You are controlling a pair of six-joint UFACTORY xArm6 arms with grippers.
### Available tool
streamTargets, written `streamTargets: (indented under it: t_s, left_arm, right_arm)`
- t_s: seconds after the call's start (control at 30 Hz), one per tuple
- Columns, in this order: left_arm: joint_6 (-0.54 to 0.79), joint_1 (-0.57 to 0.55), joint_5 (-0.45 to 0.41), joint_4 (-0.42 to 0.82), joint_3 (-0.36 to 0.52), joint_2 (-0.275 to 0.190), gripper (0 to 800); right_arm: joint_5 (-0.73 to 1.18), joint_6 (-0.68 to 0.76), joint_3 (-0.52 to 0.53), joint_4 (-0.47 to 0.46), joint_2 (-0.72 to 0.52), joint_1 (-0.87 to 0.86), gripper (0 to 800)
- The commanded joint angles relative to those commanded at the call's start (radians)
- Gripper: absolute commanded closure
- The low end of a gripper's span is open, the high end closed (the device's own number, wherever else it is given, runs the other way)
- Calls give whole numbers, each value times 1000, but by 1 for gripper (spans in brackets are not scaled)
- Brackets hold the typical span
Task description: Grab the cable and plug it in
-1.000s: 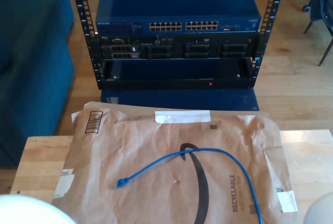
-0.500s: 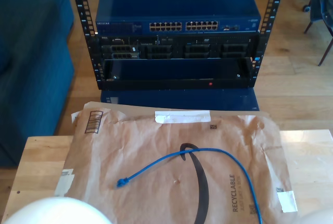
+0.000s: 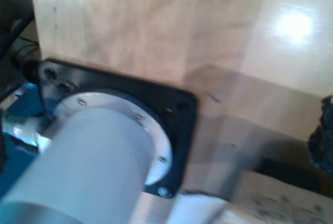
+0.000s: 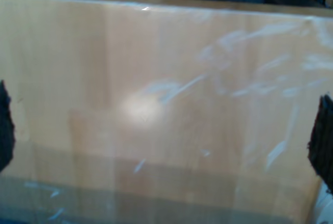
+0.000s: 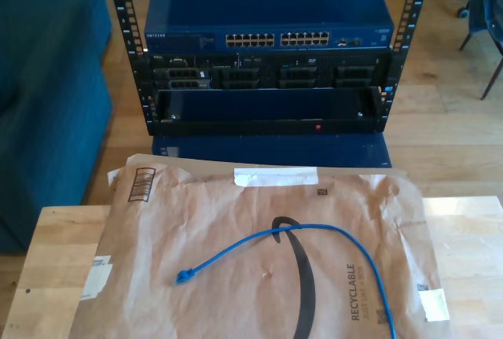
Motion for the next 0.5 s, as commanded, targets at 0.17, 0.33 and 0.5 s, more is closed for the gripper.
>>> streamTargets:
  t_s: [0.17,0.33,0.5]
  left_arm:
    - [-127,-121,5,-2,-21,23,0]
    - [-187,-184,9,-5,-46,48,0]
    - [-279,-281,18,-18,-72,58,0]
  right_arm:
    - [118,184,-112,0,63,187,12]
    - [130,356,-152,2,75,387,12]
    - [130,532,-195,2,117,598,12]
